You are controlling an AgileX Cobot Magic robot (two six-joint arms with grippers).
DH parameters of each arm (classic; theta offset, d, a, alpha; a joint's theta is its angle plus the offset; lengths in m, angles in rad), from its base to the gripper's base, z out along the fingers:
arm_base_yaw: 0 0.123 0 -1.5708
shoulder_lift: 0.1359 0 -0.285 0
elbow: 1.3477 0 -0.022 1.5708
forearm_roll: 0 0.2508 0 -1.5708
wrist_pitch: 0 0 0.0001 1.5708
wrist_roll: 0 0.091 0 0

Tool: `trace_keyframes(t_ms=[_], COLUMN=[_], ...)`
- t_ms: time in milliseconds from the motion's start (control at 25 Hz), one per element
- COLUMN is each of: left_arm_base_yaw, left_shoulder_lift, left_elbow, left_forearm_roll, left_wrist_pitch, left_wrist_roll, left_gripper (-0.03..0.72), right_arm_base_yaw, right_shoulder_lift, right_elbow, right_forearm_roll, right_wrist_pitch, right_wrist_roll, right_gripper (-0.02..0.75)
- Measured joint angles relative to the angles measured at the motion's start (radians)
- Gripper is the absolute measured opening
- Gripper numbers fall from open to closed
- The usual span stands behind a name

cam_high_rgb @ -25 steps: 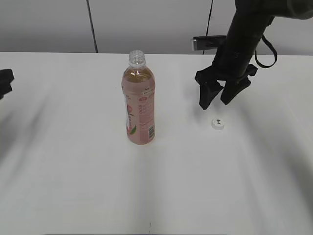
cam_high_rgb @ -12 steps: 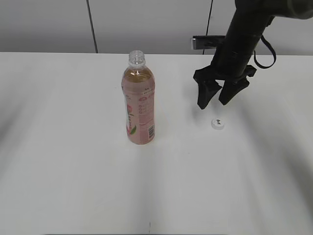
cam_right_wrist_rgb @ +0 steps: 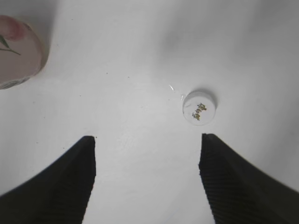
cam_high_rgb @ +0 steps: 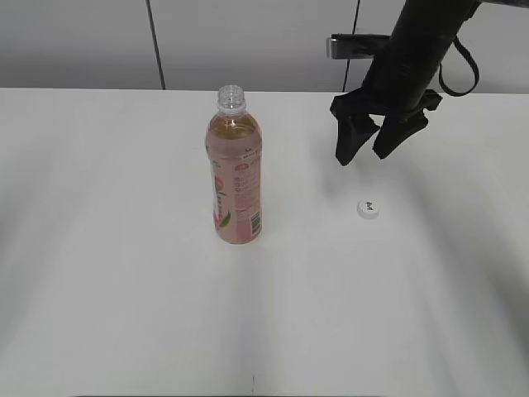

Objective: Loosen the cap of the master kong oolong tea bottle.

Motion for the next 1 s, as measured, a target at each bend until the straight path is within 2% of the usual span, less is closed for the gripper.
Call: trace_keyframes(t_ms=[320, 440, 560, 640, 760, 1000], left_arm_base_yaw=[0.000, 0.000, 0.000, 0.000, 0.000, 0.000], left_shoulder_lift=[-0.447, -0.551, -0.606, -0.622, -0.625, -0.625], left_elbow=[0.007, 0.084, 0.163, 0.172, 0.173, 0.177], left_forearm_roll=[0.095, 0.113, 0.125, 0.127, 0.142, 0.147], left_wrist_pitch=[0.210, 0.221, 0.229, 0.229, 0.225, 0.223], left_wrist_roll=[0.006, 0.006, 0.006, 0.006, 0.006, -0.025], left_gripper=[0.389, 0.389, 0.389, 0.389, 0.389, 0.384], right_arm_base_yaw=[0.000, 0.000, -0.001, -0.013, -0.069, -0.285], right_shoulder_lift=[-0.038, -0.045, -0.055, -0.059, -0.061, -0.063], right_elbow=[0.000, 0.000, 0.001, 0.012, 0.027, 0.063], right_forearm_roll=[0.007, 0.001, -0.050, -0.088, -0.124, -0.160], right_wrist_pitch=[0.000, 0.000, 0.000, 0.000, 0.000, -0.002], right_wrist_roll=[0.012, 0.014, 0.025, 0.033, 0.045, 0.106], right_gripper=[0.523, 0.520, 0.501, 0.491, 0.484, 0.482])
